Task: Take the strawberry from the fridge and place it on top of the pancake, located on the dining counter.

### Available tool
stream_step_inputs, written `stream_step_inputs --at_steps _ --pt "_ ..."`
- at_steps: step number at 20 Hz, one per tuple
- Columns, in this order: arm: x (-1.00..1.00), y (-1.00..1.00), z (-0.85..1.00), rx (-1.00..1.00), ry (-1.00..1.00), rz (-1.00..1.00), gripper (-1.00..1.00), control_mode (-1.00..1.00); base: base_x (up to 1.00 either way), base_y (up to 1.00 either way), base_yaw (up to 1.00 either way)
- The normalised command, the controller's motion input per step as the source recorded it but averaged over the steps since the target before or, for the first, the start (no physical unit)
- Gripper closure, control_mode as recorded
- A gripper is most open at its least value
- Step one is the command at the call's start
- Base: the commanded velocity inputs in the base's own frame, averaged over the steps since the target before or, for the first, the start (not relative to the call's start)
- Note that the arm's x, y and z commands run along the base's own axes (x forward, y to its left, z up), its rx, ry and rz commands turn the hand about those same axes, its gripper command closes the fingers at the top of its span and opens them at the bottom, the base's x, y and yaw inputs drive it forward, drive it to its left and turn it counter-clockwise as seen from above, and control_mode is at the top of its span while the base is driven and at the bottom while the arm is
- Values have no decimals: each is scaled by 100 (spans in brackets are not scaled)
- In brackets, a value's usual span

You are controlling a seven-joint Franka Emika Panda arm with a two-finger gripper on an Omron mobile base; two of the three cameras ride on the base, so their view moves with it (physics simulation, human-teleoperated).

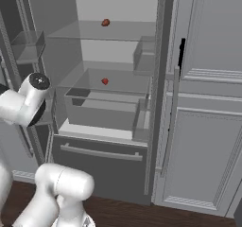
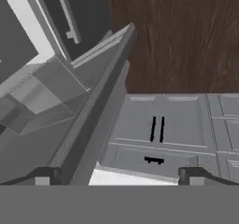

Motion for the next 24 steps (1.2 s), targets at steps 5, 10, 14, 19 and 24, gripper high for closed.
stream_step_inputs --at_steps 5,10,14,19,24 --pt "74 -1 18 81 -7 24 -100 -100 0 0 0" --pt "71 1 -2 21 -19 20 -100 -100 0 0 0" --pt "83 3 0 0 -2 9 -100 -100 0 0 0" --pt "76 2 0 0 1 0 -100 -100 0 0 0" --pt "12 58 0 0 0 0 -100 -100 0 0 0"
